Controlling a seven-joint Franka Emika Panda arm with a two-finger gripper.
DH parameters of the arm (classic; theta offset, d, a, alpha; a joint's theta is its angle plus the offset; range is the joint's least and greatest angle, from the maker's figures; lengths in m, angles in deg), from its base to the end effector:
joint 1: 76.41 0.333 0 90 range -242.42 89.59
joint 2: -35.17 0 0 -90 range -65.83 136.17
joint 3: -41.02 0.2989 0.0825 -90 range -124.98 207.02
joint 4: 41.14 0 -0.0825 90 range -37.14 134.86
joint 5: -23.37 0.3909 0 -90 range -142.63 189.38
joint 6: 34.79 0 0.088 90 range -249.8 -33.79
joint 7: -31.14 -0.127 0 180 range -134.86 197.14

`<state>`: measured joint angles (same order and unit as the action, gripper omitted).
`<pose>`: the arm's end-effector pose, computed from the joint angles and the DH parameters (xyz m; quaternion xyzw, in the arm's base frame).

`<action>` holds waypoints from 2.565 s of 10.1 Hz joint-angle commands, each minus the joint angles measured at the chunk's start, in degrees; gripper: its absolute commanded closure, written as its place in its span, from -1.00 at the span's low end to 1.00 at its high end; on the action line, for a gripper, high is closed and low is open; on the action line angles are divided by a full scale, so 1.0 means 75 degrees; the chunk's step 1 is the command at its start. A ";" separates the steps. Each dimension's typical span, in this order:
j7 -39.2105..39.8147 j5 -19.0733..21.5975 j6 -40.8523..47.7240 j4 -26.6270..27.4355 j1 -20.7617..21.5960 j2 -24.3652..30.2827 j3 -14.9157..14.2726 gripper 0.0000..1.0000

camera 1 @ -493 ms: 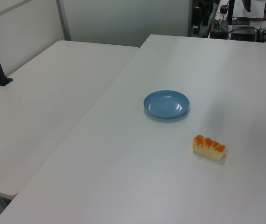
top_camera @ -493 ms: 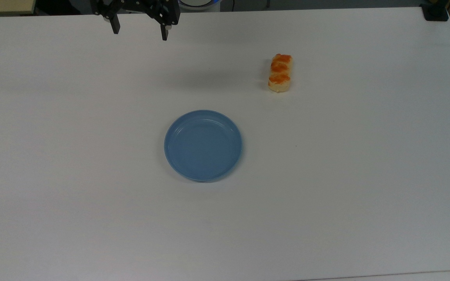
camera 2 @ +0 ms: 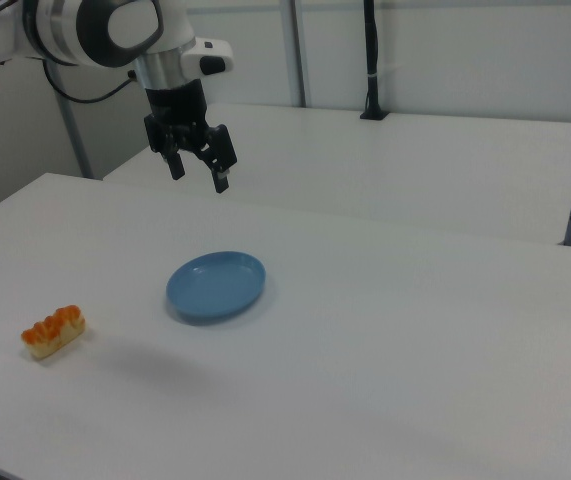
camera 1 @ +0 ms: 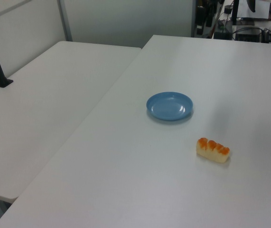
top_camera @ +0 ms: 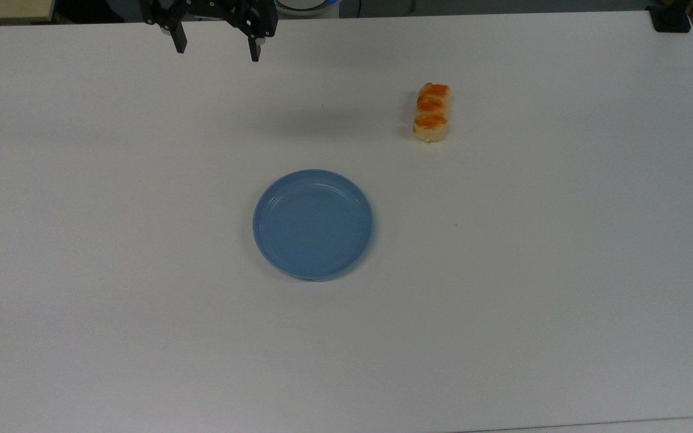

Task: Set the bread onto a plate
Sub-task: 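Move the open gripper toward the orange-topped bread roll, then lower the gripper onto the bread roll and close on it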

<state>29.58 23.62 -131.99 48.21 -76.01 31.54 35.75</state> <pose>0.5910 -0.0484 0.5681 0.9977 -0.0560 0.0369 0.0018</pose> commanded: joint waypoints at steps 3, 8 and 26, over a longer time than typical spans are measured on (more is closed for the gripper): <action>0.0360 0.0201 0.0209 0.0133 0.0180 0.0131 -0.0095 -1.00; 0.0267 0.0201 0.0759 0.1104 0.0858 0.0085 0.0770 -1.00; -0.3343 -0.0690 -0.1258 0.1952 0.2010 -0.2025 0.2308 0.72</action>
<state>4.88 18.37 -144.17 64.01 -59.11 13.79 52.88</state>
